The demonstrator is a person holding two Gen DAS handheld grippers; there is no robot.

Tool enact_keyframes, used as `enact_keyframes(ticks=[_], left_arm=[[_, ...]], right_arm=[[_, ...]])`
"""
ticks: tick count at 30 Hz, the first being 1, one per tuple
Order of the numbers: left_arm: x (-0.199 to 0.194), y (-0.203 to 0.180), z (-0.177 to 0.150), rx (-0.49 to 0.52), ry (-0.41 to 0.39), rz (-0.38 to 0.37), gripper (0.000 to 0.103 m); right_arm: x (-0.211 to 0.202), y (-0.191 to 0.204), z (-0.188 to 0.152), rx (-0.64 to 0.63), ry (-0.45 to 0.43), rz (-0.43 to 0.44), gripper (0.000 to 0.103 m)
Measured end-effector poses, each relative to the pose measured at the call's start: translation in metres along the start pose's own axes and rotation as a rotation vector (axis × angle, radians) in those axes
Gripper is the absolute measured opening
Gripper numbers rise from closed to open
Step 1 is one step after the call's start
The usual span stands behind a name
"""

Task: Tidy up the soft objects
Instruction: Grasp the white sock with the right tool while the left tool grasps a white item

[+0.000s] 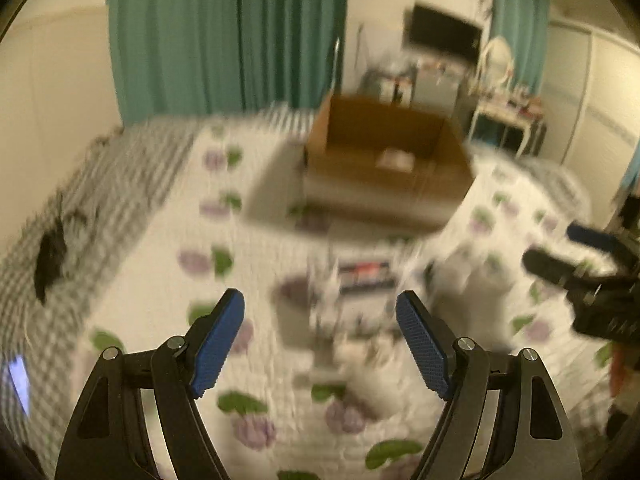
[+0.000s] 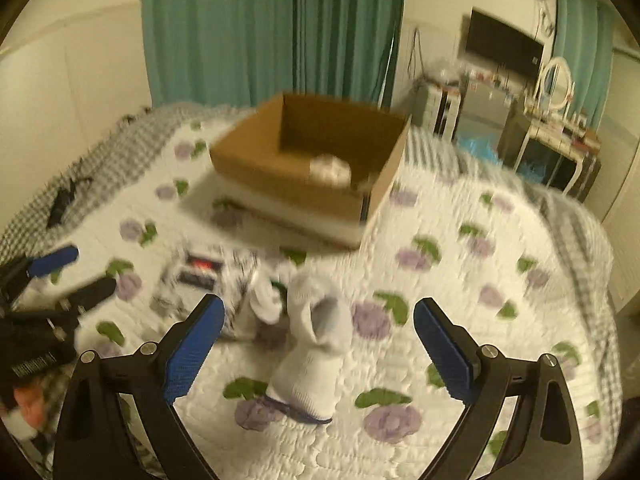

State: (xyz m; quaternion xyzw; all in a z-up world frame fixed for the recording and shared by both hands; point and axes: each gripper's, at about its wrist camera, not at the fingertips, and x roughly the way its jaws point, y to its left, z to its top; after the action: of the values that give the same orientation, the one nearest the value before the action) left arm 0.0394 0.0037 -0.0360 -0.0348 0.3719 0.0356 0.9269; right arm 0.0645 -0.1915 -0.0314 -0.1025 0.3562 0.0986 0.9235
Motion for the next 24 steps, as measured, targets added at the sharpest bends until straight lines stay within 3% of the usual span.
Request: enact_keyframes(ticks=[5,10,19,21,24], left_arm=[[0.037,-0.012,-0.036,0.011,0.119,-0.042,0.077],[0.063,-0.020,-0.057,-0.011,0.213,-0.089,0.077],[0.083,-0.023,-0.064,-0.024,0.224,-0.046,0.077],[0.082,-0.028,-0.066,0.020,0.232,-0.035,0.076],[0.080,-0.025,-0.067,0.017,0.234,-0.041,0.065]], right_arm=[[0.042,-0.003,-0.014,-0.005,0.121,-0.004,0.096],[0.061,-0.010,-0.021,0.029,0.181,0.010,0.096],[0.071,-0.007,-0.024,0.022,0.224,0.019,0.088],[0.075,-0.005,-0.025,0.014,0.243,0.023,0.081],[0.083,-0.004,-0.028,0.009,0.283,0.025,0.068]])
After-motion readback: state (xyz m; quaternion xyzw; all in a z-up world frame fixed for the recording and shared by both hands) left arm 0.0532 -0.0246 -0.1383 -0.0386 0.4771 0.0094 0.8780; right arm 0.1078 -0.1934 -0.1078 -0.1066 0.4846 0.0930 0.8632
